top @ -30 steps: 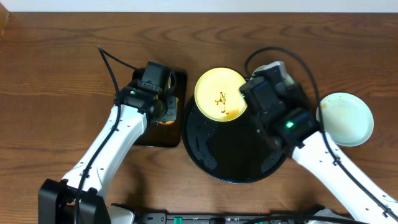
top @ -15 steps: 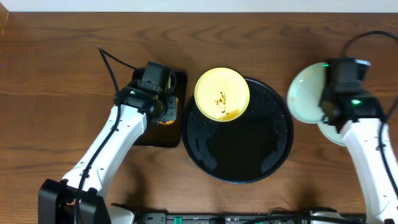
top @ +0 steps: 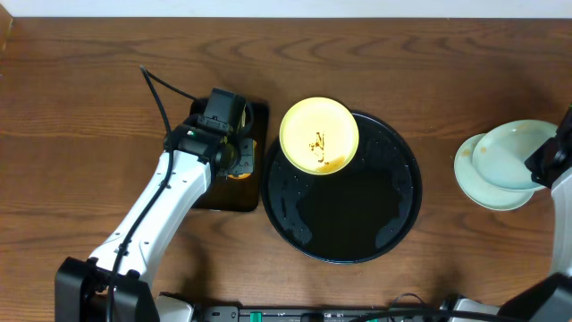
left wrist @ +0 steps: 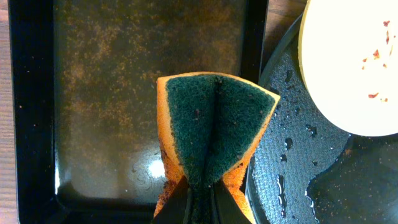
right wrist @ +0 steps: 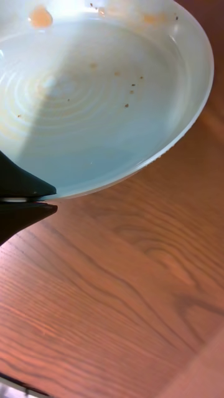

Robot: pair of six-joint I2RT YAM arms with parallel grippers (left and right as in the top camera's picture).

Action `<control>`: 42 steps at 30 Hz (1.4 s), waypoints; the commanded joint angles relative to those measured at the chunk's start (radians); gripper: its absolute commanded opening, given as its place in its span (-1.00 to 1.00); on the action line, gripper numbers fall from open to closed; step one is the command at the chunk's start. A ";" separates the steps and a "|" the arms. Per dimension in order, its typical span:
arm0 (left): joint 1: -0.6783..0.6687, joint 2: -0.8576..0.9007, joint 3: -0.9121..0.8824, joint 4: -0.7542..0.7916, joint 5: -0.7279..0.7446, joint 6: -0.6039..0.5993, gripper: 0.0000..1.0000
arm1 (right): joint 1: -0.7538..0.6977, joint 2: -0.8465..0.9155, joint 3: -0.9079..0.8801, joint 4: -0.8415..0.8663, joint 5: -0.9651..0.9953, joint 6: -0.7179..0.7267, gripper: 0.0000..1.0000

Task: Clean dirty plates on tray and stack at the side
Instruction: 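Carry the lower light-blue plate with the right gripper onto the first plate, then move the right gripper to the yellow plate rim and grip it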

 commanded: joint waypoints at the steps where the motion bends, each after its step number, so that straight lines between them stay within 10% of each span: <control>1: 0.004 -0.011 -0.003 -0.003 -0.012 -0.009 -0.85 | -0.034 0.052 -0.001 0.006 -0.050 0.021 -0.98; 5: 0.004 -0.011 -0.003 -0.003 -0.012 -0.009 -0.86 | -0.038 0.095 -0.001 0.027 -0.090 0.020 -0.97; 10: 0.004 -0.011 -0.003 -0.003 -0.012 -0.009 -0.84 | -0.036 0.096 -0.001 0.051 -0.271 0.003 -0.14; 23: 0.004 -0.011 -0.003 -0.003 -0.012 -0.009 -0.84 | 0.221 0.088 0.018 0.101 -0.798 -0.263 -0.01; 42: 0.004 -0.011 -0.003 -0.003 -0.007 -0.010 -0.84 | 0.689 0.373 0.018 0.340 -0.660 -0.211 -0.06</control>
